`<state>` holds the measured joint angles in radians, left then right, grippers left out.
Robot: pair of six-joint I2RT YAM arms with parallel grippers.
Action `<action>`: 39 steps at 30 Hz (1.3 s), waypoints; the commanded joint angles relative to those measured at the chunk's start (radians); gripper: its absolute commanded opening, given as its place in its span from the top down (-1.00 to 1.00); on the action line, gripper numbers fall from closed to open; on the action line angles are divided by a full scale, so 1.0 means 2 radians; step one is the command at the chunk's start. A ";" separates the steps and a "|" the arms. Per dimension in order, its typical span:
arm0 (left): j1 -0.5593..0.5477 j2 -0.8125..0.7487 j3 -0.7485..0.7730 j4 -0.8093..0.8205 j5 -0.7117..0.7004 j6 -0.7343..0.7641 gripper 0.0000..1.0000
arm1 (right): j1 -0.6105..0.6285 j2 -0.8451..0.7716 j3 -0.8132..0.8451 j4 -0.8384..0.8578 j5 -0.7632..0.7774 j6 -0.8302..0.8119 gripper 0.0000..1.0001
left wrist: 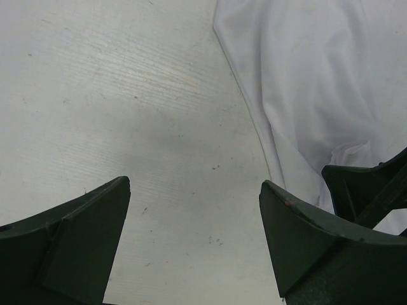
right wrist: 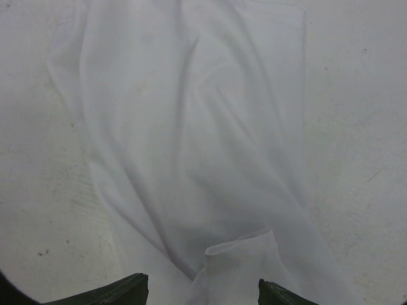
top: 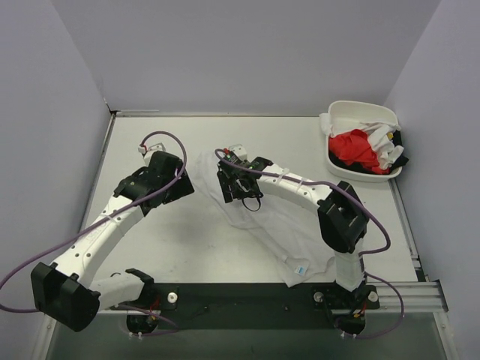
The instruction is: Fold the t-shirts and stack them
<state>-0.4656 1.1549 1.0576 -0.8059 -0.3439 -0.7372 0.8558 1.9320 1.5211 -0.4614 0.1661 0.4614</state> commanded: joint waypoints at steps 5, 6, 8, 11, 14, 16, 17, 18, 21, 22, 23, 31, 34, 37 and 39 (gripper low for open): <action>0.023 0.025 -0.005 0.042 0.045 0.004 -0.83 | -0.013 0.022 0.010 -0.010 0.005 -0.013 -0.22; 0.023 0.025 -0.007 0.045 0.045 0.004 -0.83 | -0.017 0.023 0.009 -0.009 0.007 -0.014 -0.20; 0.023 0.027 -0.008 0.047 0.044 0.004 -0.83 | -0.021 0.030 0.009 -0.006 0.005 -0.015 -0.14; 0.024 0.032 -0.009 0.048 0.042 0.004 -0.82 | -0.031 0.039 0.011 -0.002 0.001 -0.015 -0.05; 0.026 0.034 -0.009 0.049 0.041 0.004 -0.82 | -0.038 0.045 0.013 0.001 0.001 -0.017 0.06; 0.026 0.035 -0.007 0.049 0.040 0.004 -0.82 | -0.041 0.047 0.013 0.003 0.002 -0.017 0.27; 0.026 0.035 -0.007 0.049 0.039 0.004 -0.82 | -0.041 0.048 0.016 0.003 0.003 -0.017 0.36; 0.027 0.035 -0.007 0.049 0.039 0.004 -0.82 | -0.041 0.048 0.016 0.003 0.003 -0.017 0.45; 0.028 0.038 -0.010 0.050 0.035 0.005 -0.82 | -0.039 0.040 0.013 0.003 0.009 -0.016 1.00; 0.028 0.039 -0.010 0.049 0.035 0.004 -0.82 | -0.038 0.033 0.012 0.001 0.015 -0.015 1.00; 0.029 0.041 -0.012 0.052 0.032 0.005 -0.81 | -0.034 0.027 0.010 -0.001 0.020 -0.016 1.00; 0.035 0.133 0.000 0.056 0.032 -0.009 -0.79 | -0.012 -0.079 -0.042 -0.012 0.070 -0.016 1.00; 0.036 0.167 0.005 0.075 0.034 -0.022 -0.76 | -0.001 -0.127 -0.069 -0.012 0.087 -0.015 1.00; 0.038 0.207 0.031 0.082 0.032 -0.033 -0.74 | 0.010 -0.177 -0.095 -0.019 0.099 -0.013 1.00; 0.040 0.233 0.044 0.088 0.024 -0.036 -0.73 | 0.015 -0.204 -0.106 -0.025 0.103 -0.008 1.00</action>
<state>-0.3969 1.5600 1.0550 -0.6960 -0.2790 -0.7761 0.8639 1.6409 1.3552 -0.4545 0.3016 0.4294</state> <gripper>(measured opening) 0.870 0.043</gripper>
